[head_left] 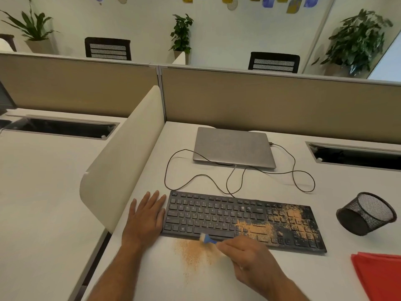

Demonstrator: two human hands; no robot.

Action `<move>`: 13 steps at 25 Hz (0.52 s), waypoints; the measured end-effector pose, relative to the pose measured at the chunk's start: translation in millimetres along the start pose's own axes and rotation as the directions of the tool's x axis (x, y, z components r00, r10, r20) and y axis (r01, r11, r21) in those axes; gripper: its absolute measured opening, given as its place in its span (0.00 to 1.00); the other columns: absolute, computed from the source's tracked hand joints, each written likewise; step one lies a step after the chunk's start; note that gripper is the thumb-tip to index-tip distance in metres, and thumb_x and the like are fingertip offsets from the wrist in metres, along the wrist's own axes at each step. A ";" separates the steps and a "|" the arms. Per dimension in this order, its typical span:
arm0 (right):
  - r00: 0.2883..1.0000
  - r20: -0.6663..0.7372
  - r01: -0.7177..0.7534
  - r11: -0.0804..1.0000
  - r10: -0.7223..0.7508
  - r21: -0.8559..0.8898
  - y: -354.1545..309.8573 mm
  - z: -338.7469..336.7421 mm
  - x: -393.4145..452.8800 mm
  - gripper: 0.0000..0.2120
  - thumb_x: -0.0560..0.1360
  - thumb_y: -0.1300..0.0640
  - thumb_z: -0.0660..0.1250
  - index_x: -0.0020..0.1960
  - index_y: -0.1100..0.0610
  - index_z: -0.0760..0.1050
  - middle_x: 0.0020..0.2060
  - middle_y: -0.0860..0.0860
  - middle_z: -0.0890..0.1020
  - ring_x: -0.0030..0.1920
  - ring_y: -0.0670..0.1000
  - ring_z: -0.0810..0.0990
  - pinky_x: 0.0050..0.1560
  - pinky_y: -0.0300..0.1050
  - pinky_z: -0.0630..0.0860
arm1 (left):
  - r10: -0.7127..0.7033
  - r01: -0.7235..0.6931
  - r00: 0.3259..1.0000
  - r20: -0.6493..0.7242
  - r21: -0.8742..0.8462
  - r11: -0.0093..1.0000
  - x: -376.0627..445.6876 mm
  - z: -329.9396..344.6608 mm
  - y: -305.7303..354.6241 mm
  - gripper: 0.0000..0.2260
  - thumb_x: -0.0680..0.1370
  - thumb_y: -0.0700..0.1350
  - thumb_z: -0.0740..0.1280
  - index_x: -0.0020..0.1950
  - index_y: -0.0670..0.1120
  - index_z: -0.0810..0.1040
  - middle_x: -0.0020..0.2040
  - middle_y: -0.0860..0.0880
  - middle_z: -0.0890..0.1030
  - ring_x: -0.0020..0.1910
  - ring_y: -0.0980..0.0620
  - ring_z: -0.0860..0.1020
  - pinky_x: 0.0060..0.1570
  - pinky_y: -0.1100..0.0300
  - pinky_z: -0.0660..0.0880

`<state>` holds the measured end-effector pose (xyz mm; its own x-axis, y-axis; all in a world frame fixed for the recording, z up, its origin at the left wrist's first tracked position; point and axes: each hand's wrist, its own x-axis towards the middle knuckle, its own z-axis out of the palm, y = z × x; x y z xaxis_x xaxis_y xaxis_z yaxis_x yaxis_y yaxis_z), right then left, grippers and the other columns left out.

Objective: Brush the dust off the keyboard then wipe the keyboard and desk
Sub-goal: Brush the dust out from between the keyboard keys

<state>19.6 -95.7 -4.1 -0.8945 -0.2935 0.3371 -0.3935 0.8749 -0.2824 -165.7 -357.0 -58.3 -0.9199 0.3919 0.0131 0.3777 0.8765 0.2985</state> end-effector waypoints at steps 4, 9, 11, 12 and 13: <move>0.998 -0.001 -0.067 0.995 0.067 -0.070 8.2 -3.5 -9.8 0.24 0.58 0.68 0.75 0.52 0.52 0.80 0.41 0.46 0.83 0.38 0.47 0.79 0.32 0.41 0.78 | -0.001 0.001 1.000 0.002 -0.005 1.000 0.0 -0.8 0.0 0.33 0.77 0.62 0.35 0.81 0.59 0.56 0.81 0.59 0.52 0.80 0.59 0.43 0.78 0.52 0.36; 0.989 -0.017 -0.149 0.978 0.148 -0.145 18.5 -22.3 -37.3 0.26 0.50 0.68 0.79 0.47 0.54 0.84 0.38 0.48 0.84 0.35 0.48 0.80 0.30 0.38 0.78 | 0.001 -0.001 1.000 -0.003 -0.013 1.000 0.3 0.8 -1.0 0.33 0.77 0.62 0.35 0.81 0.59 0.56 0.81 0.59 0.53 0.80 0.59 0.44 0.78 0.51 0.37; 0.981 -0.034 -0.193 0.965 0.190 -0.179 22.2 -32.4 -47.4 0.27 0.47 0.68 0.80 0.45 0.55 0.85 0.37 0.48 0.84 0.33 0.48 0.81 0.29 0.37 0.78 | 0.002 -0.002 1.000 0.000 -0.005 1.000 0.3 1.2 -1.1 0.33 0.77 0.62 0.35 0.81 0.59 0.56 0.81 0.59 0.53 0.80 0.59 0.44 0.78 0.51 0.37; 0.974 -0.044 -0.226 0.955 0.222 -0.190 24.7 -36.6 -52.3 0.27 0.46 0.68 0.80 0.44 0.55 0.85 0.37 0.48 0.84 0.33 0.48 0.81 0.29 0.38 0.78 | 0.001 -0.001 1.000 -0.001 -0.005 1.000 0.0 1.2 -1.0 0.33 0.77 0.62 0.35 0.81 0.59 0.56 0.81 0.59 0.53 0.80 0.59 0.44 0.78 0.51 0.37; 0.965 -0.051 -0.264 0.944 0.259 -0.198 26.9 -40.9 -57.5 0.26 0.46 0.67 0.80 0.44 0.54 0.85 0.36 0.48 0.84 0.33 0.48 0.81 0.29 0.38 0.78 | 0.000 0.000 1.000 -0.002 -0.006 1.000 0.0 1.2 -1.1 0.33 0.77 0.62 0.35 0.81 0.59 0.56 0.81 0.59 0.53 0.80 0.59 0.44 0.78 0.51 0.37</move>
<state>69.1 -39.5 5.6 -0.9539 -0.0367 0.2980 -0.0932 0.9797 -0.1776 -166.0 -357.6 -59.7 -0.9202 0.3911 0.0151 0.3769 0.8750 0.3038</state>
